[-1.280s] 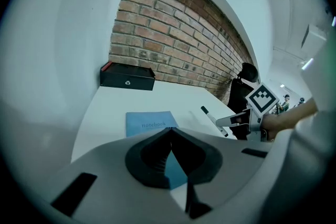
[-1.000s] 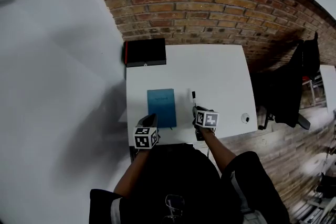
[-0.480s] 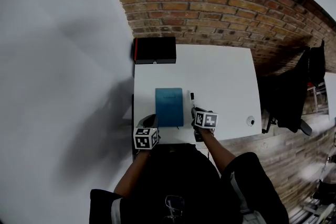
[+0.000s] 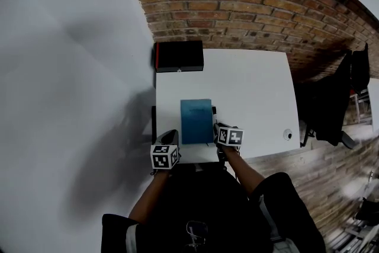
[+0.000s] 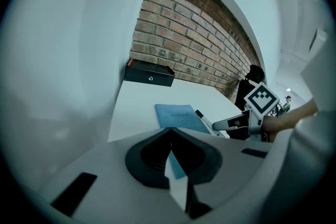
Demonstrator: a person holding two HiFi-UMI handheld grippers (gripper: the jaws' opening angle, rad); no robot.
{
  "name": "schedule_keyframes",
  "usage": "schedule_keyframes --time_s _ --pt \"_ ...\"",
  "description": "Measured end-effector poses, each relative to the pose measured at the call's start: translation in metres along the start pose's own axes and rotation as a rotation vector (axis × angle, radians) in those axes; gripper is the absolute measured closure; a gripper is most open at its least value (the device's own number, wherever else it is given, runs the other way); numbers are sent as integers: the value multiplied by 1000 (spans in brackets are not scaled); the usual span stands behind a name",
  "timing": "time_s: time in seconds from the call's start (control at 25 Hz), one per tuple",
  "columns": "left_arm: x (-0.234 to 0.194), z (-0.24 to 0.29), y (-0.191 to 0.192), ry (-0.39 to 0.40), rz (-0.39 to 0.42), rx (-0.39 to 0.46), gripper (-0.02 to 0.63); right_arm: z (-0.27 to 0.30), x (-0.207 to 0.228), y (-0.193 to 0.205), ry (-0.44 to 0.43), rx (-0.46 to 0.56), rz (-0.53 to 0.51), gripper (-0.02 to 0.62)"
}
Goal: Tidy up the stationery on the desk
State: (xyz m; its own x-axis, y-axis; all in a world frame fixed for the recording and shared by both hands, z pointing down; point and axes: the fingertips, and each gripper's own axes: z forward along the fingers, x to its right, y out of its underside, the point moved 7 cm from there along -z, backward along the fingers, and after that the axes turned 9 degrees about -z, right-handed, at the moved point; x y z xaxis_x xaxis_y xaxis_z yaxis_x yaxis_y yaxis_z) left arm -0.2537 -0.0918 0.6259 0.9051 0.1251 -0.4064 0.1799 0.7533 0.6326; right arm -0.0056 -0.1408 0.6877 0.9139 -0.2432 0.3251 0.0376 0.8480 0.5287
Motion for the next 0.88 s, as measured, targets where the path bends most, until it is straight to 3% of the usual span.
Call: schedule_keyframes --time_s 0.4,0.88 --pt "-1 6 5 36 38 -53 591 12 -2 7 -58 -25 73 518" --pt "-3 14 7 37 38 -72 591 19 2 6 -141 -87 89 518"
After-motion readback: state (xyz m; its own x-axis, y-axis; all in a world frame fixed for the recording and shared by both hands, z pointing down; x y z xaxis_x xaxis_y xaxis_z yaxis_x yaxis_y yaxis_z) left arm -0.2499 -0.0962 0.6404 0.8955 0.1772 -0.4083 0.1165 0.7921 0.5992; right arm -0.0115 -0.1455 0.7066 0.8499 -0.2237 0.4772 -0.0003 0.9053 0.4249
